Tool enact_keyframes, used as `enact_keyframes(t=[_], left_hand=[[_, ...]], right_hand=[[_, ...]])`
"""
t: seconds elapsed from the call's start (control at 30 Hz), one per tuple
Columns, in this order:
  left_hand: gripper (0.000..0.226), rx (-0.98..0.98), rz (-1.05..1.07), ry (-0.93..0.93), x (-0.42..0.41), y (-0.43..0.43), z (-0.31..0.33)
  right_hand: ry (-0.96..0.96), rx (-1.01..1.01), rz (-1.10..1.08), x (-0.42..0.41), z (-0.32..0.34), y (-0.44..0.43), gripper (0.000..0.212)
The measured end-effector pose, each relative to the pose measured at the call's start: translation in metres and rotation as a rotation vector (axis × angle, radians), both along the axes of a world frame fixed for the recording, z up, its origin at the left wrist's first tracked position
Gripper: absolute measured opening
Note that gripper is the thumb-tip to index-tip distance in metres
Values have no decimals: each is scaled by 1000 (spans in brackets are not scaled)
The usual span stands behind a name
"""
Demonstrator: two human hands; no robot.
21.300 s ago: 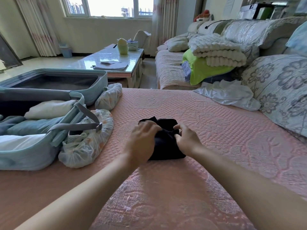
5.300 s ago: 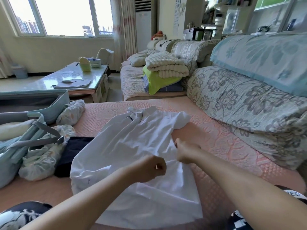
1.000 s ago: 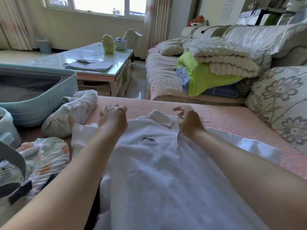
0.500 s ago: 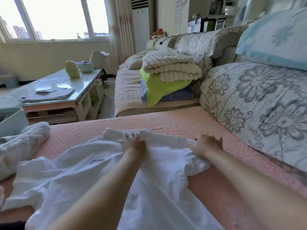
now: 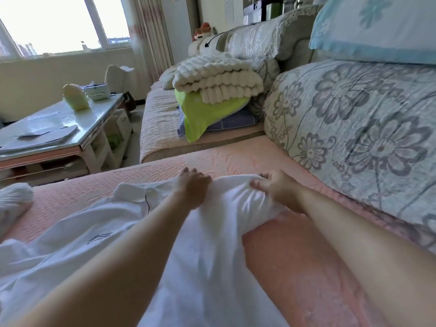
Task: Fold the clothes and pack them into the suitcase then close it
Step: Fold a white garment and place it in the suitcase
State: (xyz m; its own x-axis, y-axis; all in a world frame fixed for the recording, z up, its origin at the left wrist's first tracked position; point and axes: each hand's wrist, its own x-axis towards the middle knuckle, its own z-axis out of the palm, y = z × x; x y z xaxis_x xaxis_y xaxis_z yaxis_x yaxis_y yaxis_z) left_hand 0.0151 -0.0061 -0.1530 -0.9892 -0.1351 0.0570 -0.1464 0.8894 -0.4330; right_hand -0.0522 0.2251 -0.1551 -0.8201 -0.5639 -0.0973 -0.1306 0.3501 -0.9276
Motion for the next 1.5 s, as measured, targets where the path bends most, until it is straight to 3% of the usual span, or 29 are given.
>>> enact_keyframes(t=[0.07, 0.13, 0.23, 0.3, 0.37, 0.43, 0.5, 0.53, 0.6, 0.7, 0.83, 0.97, 1.27, 1.33, 1.5], left_hand=[[35, -121, 59, 201, -3, 1, 12], [35, -88, 137, 346, -9, 7, 21], [36, 371, 296, 346, -18, 19, 14], [50, 741, 308, 271, -13, 24, -2], [63, 851, 258, 176, 0, 28, -16], [65, 750, 214, 102, 11, 30, -24], [65, 615, 221, 32, 24, 29, -30], [64, 584, 235, 4, 31, 29, -32], [60, 598, 253, -40, 48, 31, -35], [60, 595, 216, -65, 77, 39, -34], [58, 487, 44, 72, 126, 65, -21], [59, 602, -66, 91, 181, 103, -10], [49, 584, -235, 57, 328, 143, -11], [55, 571, -220, 0, 357, 148, -9], [89, 537, -264, -83, 411, 151, -11]], right_hand=[[160, 39, -203, -11, 4, 2, 17], [477, 252, -375, -18, 8, 3, 20], [883, 642, -433, -13, 11, 2, 22], [1039, 853, -378, -6, 3, 0, 40], [1193, 686, -295, 4, -3, -2, 46], [1309, 439, -92, 17, -9, -6, 40], [1166, 485, 216, 32, -12, -9, 42], [1016, 641, 307, 37, -13, -9, 48], [774, 968, 302, 40, -15, -4, 60], [720, 1116, 235, 48, -8, 6, 63], [826, 1007, 216, 87, 8, 22, 50], [821, 968, 212, 143, 11, 45, 44], [495, 1035, 182, 266, 9, 107, 69], [482, 958, 245, 290, 11, 111, 66], [571, 850, 197, 308, 14, 134, 31]])
